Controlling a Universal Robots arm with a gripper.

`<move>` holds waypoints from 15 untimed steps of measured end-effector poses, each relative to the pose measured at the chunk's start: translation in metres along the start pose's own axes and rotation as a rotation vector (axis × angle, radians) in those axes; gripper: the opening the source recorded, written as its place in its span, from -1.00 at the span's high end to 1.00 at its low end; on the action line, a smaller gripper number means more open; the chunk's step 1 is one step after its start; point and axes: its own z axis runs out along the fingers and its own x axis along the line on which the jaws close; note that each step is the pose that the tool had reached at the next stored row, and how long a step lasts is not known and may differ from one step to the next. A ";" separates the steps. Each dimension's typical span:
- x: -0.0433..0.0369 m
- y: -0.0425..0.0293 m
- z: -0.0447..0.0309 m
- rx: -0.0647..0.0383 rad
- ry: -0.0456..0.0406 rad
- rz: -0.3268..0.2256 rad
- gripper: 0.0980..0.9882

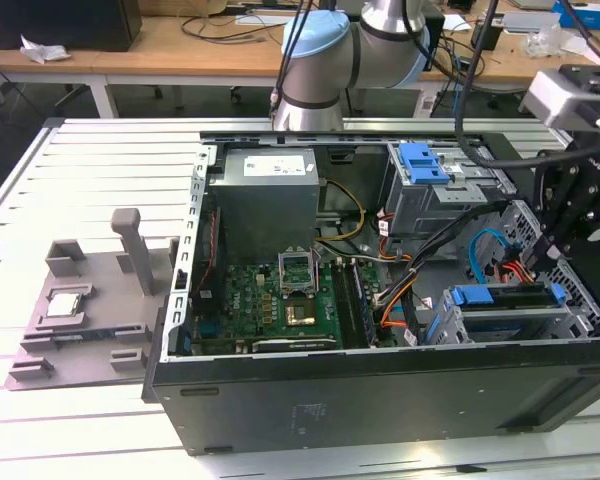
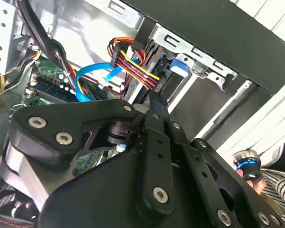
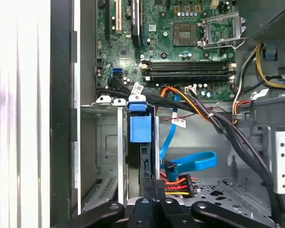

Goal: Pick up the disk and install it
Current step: 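Insert the first disk wire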

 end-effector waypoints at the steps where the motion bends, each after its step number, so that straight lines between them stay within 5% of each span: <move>1: -0.0003 0.0001 -0.0029 0.000 0.0002 0.000 0.98; 6: -0.0004 0.0006 -0.0119 0.000 0.0001 -0.001 0.98; 15: -0.0004 0.0007 -0.0121 0.000 0.0001 -0.001 0.98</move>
